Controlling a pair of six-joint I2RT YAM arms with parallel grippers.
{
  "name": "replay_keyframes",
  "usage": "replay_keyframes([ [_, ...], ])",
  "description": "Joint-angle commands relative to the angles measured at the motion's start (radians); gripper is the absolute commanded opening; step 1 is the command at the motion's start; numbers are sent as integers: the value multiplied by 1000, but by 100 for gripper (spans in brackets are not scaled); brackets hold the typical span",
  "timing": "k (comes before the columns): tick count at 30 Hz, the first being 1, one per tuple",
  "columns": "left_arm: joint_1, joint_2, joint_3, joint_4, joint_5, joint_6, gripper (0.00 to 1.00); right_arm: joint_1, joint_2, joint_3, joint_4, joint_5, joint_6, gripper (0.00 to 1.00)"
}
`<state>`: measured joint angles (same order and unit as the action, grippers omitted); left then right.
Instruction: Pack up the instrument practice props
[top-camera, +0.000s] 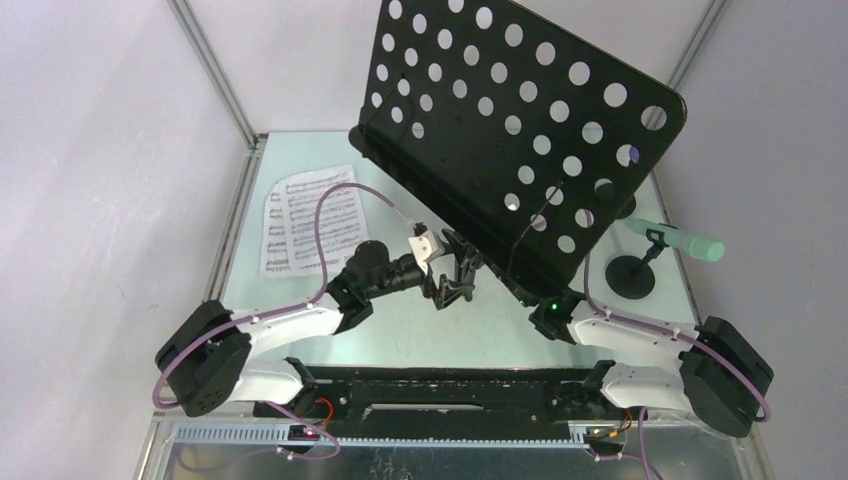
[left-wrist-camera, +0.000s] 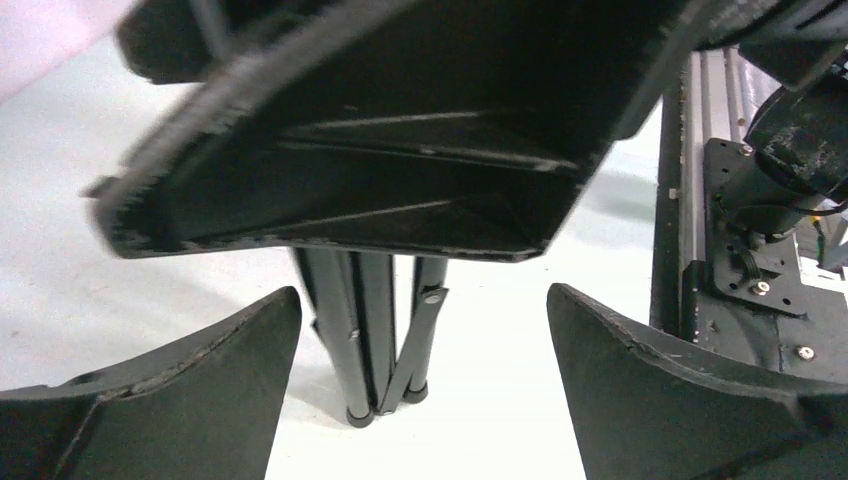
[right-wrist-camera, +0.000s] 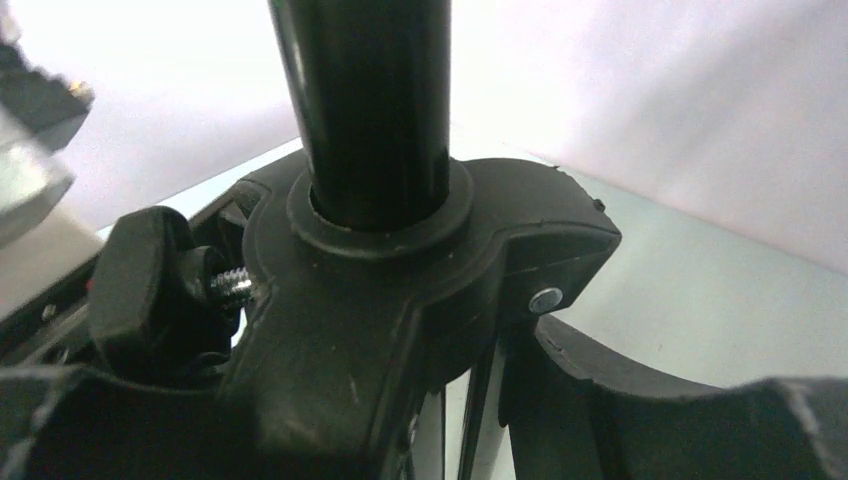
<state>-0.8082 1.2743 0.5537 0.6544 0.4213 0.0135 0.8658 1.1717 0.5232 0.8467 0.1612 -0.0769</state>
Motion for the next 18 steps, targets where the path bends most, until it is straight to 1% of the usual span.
replay_keyframes([
  [1, -45, 59, -20, 122, -21, -42, 100, -5, -28, 120, -86, 65, 148, 0],
  [3, -70, 109, -23, 168, -80, -63, 100, -4, -34, 161, -148, 88, 203, 0],
  [7, -94, 227, -50, 384, -188, -153, 100, -5, -54, 212, -252, 127, 321, 0],
  [9, -108, 271, -52, 446, -227, -182, 100, -7, -64, 224, -283, 119, 361, 0],
  [13, -134, 329, -26, 456, -247, -200, 100, -20, -86, 256, -358, 109, 441, 0],
  [16, -152, 343, -34, 456, -267, -199, 100, -33, -94, 288, -408, 72, 474, 0],
  [17, -156, 345, -38, 455, -275, -200, 98, -35, -93, 296, -417, 58, 476, 0],
  [18, -158, 346, -41, 454, -276, -207, 92, -38, -93, 303, -422, 41, 483, 0],
])
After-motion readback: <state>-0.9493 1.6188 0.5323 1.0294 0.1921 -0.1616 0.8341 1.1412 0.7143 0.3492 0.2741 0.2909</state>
